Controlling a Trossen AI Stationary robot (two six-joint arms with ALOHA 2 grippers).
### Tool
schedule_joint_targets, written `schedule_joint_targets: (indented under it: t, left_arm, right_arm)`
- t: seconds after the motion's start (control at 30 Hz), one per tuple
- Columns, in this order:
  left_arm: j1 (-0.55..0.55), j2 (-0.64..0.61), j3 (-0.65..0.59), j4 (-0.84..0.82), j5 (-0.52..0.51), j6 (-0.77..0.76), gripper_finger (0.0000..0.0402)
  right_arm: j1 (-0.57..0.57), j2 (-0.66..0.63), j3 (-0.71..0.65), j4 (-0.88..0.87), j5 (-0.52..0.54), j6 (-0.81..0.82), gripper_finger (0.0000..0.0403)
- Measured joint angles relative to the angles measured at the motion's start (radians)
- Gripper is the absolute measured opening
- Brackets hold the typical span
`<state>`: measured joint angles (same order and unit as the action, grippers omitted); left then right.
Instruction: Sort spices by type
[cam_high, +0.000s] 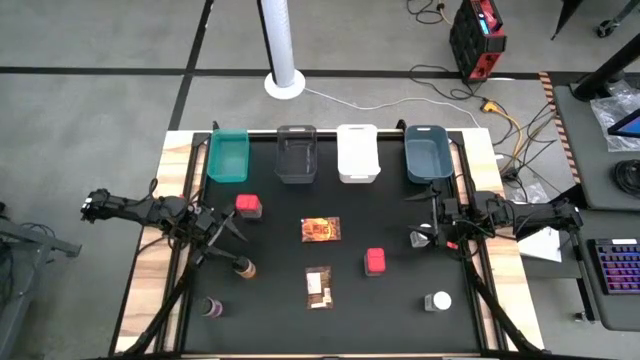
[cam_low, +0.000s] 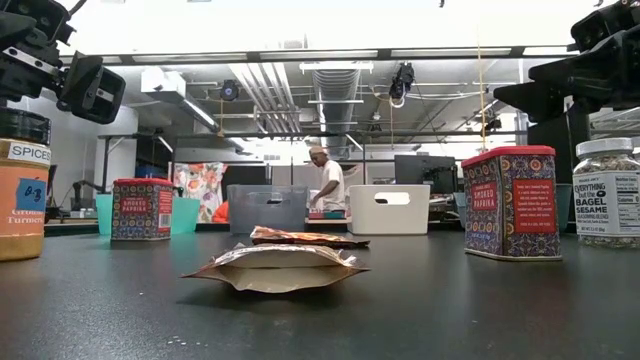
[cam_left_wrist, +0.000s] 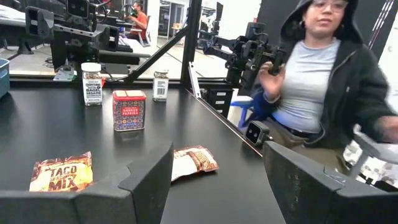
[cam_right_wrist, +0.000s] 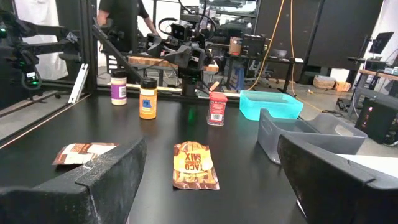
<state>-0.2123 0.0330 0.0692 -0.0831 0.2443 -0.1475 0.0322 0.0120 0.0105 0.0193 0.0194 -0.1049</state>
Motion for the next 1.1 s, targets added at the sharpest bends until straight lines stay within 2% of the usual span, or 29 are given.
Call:
schedule_joint_targets:
  t: [0.27, 0.37, 0.43, 0.57, 0.67, 0.77, 0.87, 0.97, 1.1]
  left_arm:
    - [0.0, 0.0, 0.0, 0.0, 0.0, 0.0, 0.0233]
    - [0.0, 0.0, 0.0, 0.022, -0.026, 0.033, 0.0233]
    - [0.0, 0.0, 0.0, 0.097, -0.044, 0.093, 0.0233]
    - [0.0, 0.011, 0.0, 0.36, -0.066, 0.284, 0.0233]
    - [0.0, 0.015, 0.0, 0.536, -0.066, 0.353, 0.0233]
    - [0.0, 0.015, 0.0, 0.662, -0.066, 0.328, 0.0233]
    - [0.0, 0.013, 0.0, 0.74, -0.067, 0.273, 0.0233]
    - [0.0, 0.013, -0.001, 0.748, -0.067, 0.252, 0.0233]
    - [0.0, 0.015, -0.001, 0.748, -0.07, 0.251, 0.0233]
  right_arm:
    - [0.0, 0.0, 0.0, 0.0, 0.0, -0.003, 0.0354]
    - [0.0, 0.0, 0.0, 0.0, 0.001, -0.084, 0.0354]
    - [0.0, 0.0, 0.0, 0.0, 0.002, -0.104, 0.0354]
    - [0.0, 0.0, 0.0, 0.0, 0.002, -0.097, 0.0354]
    - [0.0, 0.0, 0.0, 0.009, 0.007, -0.078, 0.0354]
    - [0.0, 0.0, 0.0, 0.113, 0.01, 0.044, 0.0354]
    - [0.0, 0.001, 0.0, 0.171, 0.01, 0.06, 0.0354]
    - [0.0, 0.004, 0.003, 0.196, 0.015, 0.06, 0.0354]
    - [0.0, 0.004, 0.011, 0.195, 0.095, 0.065, 0.0354]
